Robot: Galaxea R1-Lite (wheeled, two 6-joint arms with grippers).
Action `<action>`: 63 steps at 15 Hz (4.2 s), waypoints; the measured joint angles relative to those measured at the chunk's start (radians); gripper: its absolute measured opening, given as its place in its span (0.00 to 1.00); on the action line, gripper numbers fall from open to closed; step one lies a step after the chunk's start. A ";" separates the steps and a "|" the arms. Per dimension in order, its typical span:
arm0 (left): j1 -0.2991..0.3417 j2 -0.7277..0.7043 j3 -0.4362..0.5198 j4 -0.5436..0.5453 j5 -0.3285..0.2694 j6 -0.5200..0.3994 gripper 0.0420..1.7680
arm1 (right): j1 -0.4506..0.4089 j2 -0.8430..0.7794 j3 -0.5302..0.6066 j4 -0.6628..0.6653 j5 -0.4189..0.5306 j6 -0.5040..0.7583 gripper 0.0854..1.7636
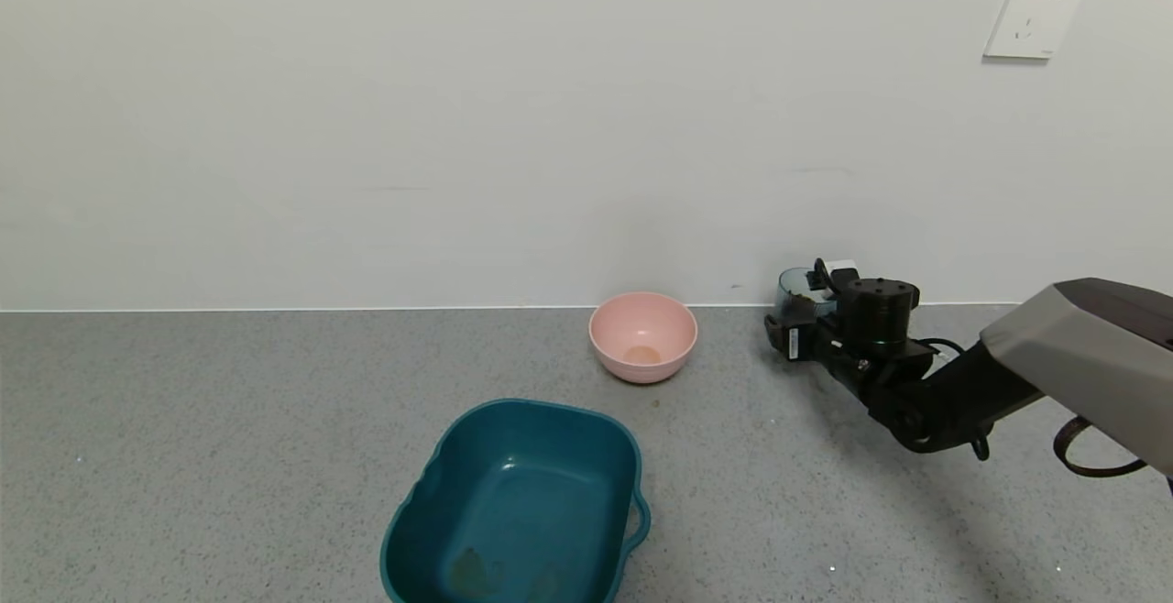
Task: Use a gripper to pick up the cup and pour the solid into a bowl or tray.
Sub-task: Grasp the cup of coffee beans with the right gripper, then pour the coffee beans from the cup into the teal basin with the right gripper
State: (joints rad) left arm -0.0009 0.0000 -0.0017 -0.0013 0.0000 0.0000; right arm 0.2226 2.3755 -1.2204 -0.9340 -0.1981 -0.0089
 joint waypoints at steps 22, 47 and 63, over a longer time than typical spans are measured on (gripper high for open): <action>0.000 0.000 0.000 -0.001 0.000 0.000 0.99 | -0.003 0.123 -0.102 -0.147 -0.039 0.004 0.97; 0.000 0.000 0.000 0.000 0.000 0.000 0.99 | -0.002 0.150 -0.123 -0.183 -0.040 0.005 0.77; 0.000 0.000 0.000 0.000 0.000 0.000 0.99 | 0.081 -0.135 0.119 -0.119 -0.055 -0.072 0.77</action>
State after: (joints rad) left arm -0.0009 0.0000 -0.0017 -0.0013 0.0000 0.0000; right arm 0.3040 2.2404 -1.1015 -1.0534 -0.2530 -0.0806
